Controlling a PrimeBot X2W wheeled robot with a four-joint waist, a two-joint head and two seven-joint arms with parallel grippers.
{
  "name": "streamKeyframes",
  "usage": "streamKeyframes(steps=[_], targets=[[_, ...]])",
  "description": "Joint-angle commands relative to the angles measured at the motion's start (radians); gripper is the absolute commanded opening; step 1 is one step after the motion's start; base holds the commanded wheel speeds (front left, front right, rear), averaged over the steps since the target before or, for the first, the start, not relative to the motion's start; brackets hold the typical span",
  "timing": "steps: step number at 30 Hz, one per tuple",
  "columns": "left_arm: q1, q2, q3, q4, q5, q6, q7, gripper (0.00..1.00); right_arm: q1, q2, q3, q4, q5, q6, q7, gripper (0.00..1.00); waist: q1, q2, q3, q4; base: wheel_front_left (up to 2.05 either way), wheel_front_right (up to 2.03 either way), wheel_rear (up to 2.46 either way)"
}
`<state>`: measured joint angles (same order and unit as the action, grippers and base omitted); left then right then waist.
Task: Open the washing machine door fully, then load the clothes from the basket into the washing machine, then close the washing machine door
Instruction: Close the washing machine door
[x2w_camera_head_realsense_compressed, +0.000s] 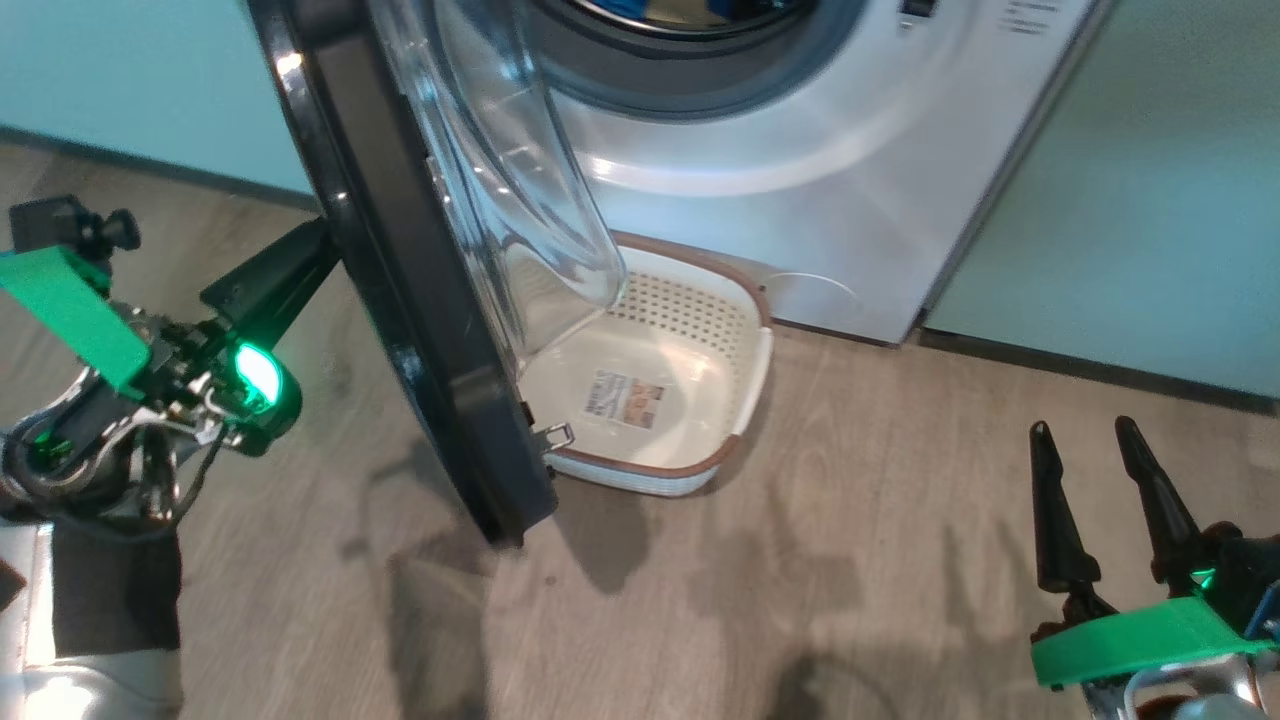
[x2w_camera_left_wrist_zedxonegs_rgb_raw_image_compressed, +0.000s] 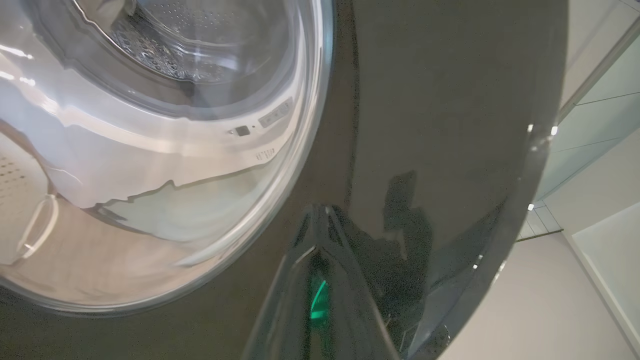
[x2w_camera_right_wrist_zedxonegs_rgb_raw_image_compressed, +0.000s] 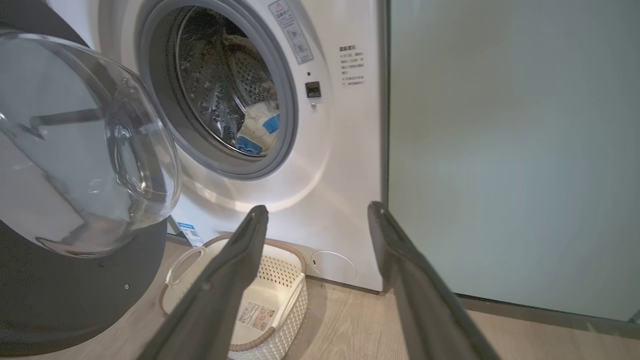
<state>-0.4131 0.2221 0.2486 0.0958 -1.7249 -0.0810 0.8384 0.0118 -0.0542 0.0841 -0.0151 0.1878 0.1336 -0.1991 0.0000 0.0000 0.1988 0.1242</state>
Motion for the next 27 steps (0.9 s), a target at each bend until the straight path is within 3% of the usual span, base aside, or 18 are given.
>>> streamKeyframes(steps=[1,17,27], targets=[[-0.055,0.026,0.031,-0.02,0.017,-0.005,-0.013,0.0,-0.044,0.002,0.018,-0.025,0.01,-0.003,-0.016,1.0,0.0,0.0,0.005,-0.044,0.0,0.0,0.0],[-0.216,0.009,0.044,0.138,0.13,-0.037,-0.181,0.0,-0.073,0.004,0.037,0.019,0.06,-0.003,-0.055,1.0,0.0,0.0,0.044,-0.254,0.0,0.0,0.0],[-0.312,0.015,0.044,0.254,0.202,-0.047,-0.28,0.0,-0.089,0.004,0.047,0.035,0.081,-0.003,-0.062,1.0,0.0,0.0,0.069,-0.324,0.0,0.0,0.0]])
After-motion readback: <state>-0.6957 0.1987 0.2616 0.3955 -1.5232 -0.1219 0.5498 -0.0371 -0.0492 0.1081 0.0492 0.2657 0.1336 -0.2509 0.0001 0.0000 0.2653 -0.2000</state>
